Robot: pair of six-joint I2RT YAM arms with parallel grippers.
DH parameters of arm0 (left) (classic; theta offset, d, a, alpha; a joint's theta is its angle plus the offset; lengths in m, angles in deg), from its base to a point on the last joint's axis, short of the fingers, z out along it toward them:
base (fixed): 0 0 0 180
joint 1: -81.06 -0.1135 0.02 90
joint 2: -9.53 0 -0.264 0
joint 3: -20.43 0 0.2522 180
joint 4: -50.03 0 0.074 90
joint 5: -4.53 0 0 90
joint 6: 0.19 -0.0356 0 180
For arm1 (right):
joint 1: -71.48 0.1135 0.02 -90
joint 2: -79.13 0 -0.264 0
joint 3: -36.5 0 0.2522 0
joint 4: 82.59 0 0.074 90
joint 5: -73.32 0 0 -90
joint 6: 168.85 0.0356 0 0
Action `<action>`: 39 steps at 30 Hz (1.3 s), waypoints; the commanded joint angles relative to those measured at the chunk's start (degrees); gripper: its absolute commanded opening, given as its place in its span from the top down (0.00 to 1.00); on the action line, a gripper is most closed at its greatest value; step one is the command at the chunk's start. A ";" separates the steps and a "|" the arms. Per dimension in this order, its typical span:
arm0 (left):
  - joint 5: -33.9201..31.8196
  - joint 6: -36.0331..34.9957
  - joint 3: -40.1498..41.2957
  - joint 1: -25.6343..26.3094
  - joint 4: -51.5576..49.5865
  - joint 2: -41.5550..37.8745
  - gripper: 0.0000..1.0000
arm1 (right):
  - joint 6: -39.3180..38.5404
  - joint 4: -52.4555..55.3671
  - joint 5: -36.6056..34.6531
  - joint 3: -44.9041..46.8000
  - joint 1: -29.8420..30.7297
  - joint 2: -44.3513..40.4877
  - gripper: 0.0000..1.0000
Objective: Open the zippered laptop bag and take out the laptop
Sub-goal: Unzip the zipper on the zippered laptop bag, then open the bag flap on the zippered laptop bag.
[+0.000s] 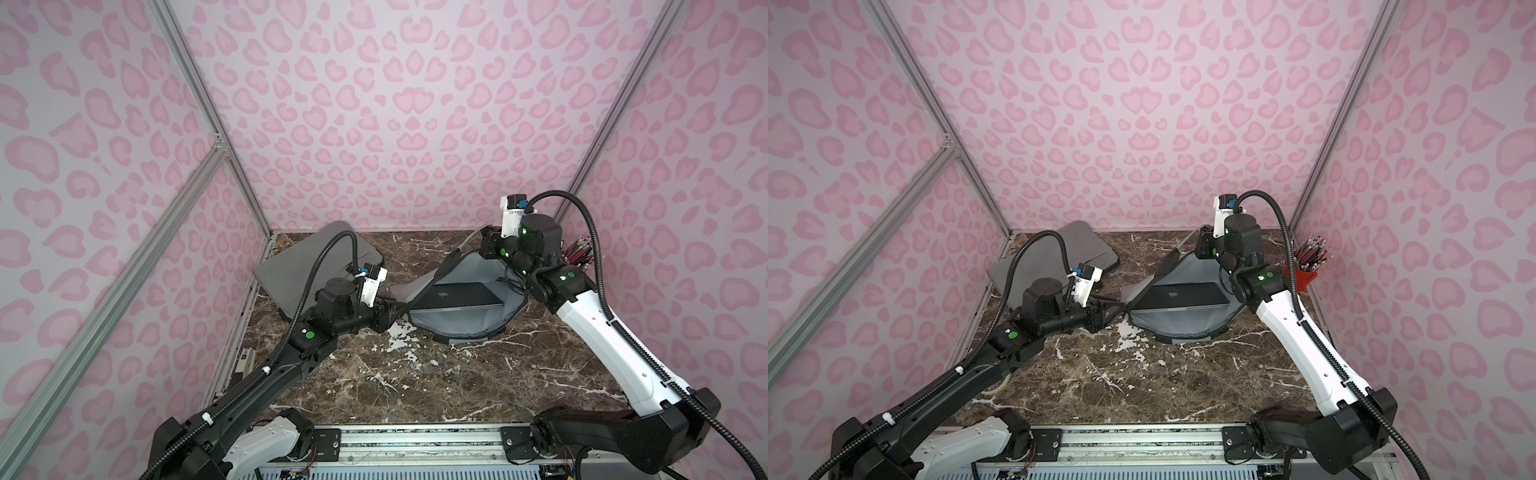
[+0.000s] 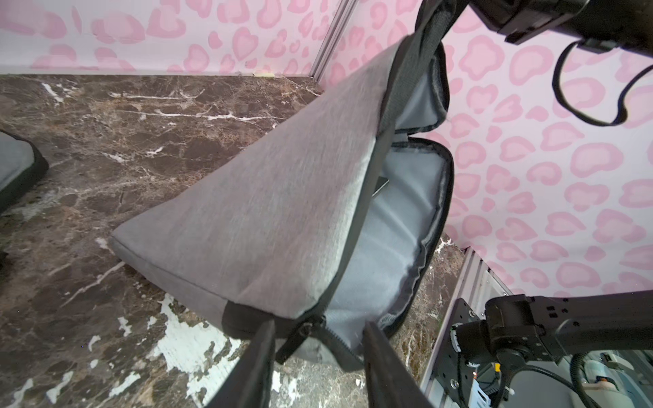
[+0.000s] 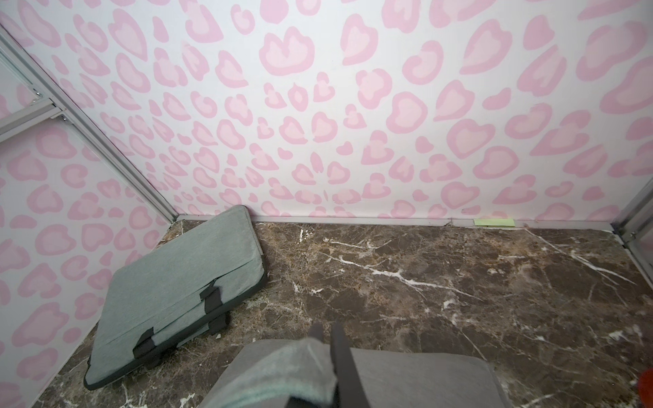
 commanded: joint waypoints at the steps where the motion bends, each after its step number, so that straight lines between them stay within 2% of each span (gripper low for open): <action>1: -1.15 -1.93 -1.00 -0.07 -1.71 0.97 0.58 | -0.90 -8.34 -0.13 1.58 -0.26 -0.62 1.00; 4: -1.39 -1.82 -1.21 -0.05 -1.90 2.38 0.63 | 0.03 -8.65 0.96 2.39 -1.04 -0.37 1.00; 9: -0.53 -2.96 4.14 -0.05 1.40 1.56 0.64 | 0.43 -7.60 1.47 1.42 -1.08 0.33 1.00; 15: 6.89 -1.97 12.34 -0.05 13.32 0.53 0.64 | 0.43 -5.76 0.84 -0.88 -1.06 0.87 1.00; 19: 6.70 -1.11 15.06 -0.05 18.30 1.73 0.64 | 0.52 -5.65 0.53 -1.29 -1.07 0.68 1.00; 28: 1.90 1.73 16.33 -1.91 23.33 3.52 0.64 | 0.69 -5.56 0.66 -1.54 -1.07 0.69 1.00; 39: 3.77 1.00 14.11 -2.86 24.47 5.75 0.64 | 0.69 -5.56 0.82 -1.60 -0.91 0.51 1.00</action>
